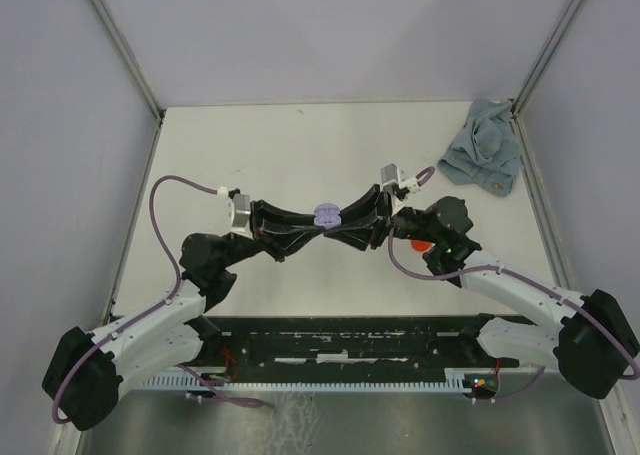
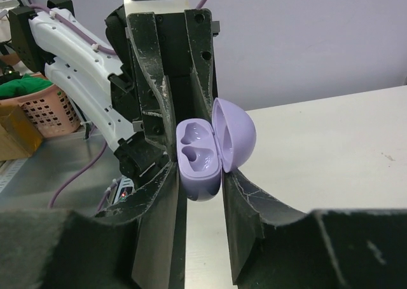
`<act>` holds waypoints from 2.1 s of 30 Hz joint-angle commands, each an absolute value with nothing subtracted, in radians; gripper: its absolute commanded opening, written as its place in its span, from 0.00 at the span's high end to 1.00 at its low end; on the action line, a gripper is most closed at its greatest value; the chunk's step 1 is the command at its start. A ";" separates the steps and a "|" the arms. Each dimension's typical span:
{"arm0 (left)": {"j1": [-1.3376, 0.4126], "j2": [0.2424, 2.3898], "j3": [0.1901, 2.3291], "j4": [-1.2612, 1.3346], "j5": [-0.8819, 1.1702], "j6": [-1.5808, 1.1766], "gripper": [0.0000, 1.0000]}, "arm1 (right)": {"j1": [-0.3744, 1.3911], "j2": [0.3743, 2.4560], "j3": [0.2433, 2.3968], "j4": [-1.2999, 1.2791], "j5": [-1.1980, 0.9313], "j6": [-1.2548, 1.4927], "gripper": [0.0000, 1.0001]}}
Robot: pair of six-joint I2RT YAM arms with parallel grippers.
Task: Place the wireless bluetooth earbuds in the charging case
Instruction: Adjust the charging case, then pick up the earbud from the center of the board.
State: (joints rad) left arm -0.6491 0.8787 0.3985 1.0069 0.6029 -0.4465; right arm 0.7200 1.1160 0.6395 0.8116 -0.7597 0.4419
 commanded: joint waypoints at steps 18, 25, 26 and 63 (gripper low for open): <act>-0.651 0.777 0.347 0.798 0.423 -0.392 0.49 | 0.729 1.041 0.649 0.625 -0.694 0.268 0.90; -0.650 0.710 0.409 0.390 0.120 -0.365 0.40 | 0.729 0.994 0.612 0.416 -0.602 0.122 0.91; -0.650 0.718 0.428 0.341 0.066 -0.371 0.39 | 0.730 0.990 0.600 0.398 -0.588 0.110 0.91; -0.519 1.779 1.337 -0.798 -0.109 0.115 0.44 | 0.729 0.834 0.430 0.312 -0.338 0.029 0.90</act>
State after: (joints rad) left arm -0.5335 1.7153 1.2579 -0.7277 -0.1799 -0.0147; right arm 0.7265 0.8604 0.4316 0.2581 -0.3569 0.0284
